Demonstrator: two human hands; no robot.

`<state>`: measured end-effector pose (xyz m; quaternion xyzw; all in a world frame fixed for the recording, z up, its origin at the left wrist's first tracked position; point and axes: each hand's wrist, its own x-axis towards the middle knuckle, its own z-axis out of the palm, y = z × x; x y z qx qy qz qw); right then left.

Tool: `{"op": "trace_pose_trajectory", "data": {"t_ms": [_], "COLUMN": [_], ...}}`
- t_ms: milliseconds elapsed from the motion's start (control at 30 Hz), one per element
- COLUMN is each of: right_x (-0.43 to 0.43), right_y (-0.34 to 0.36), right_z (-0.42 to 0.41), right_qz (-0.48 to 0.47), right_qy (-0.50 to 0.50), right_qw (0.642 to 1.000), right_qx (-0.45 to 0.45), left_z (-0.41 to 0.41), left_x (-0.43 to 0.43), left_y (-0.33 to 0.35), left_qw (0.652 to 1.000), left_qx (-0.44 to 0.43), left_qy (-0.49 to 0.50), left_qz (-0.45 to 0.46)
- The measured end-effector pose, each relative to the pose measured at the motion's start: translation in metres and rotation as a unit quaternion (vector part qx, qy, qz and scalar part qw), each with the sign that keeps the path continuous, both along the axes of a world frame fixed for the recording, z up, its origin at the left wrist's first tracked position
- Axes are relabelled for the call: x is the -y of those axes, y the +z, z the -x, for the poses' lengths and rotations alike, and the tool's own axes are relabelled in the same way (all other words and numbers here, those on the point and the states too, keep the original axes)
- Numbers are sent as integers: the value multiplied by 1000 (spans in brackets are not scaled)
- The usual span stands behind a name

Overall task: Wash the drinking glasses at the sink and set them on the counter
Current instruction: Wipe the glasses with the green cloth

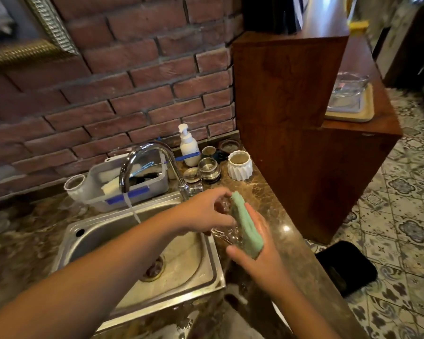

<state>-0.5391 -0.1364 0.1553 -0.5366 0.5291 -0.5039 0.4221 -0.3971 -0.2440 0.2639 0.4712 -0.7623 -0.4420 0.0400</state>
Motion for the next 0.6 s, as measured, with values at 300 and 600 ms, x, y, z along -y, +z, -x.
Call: {"op": "trace_pose_trajectory", "data": {"t_ms": [300, 600], "right_x": [17, -6], "right_y": [63, 74], "right_z": [-50, -128], "right_qz": [45, -141], "right_qy": [105, 301], "right_qw": [990, 803], "right_qx": [81, 494], "left_z": [-79, -160], "left_x": [-35, -61], "left_y": [63, 102], "left_qw": [996, 982], "left_qx": [-70, -39], "left_qy": [35, -163], "left_qz": [-44, 90]}}
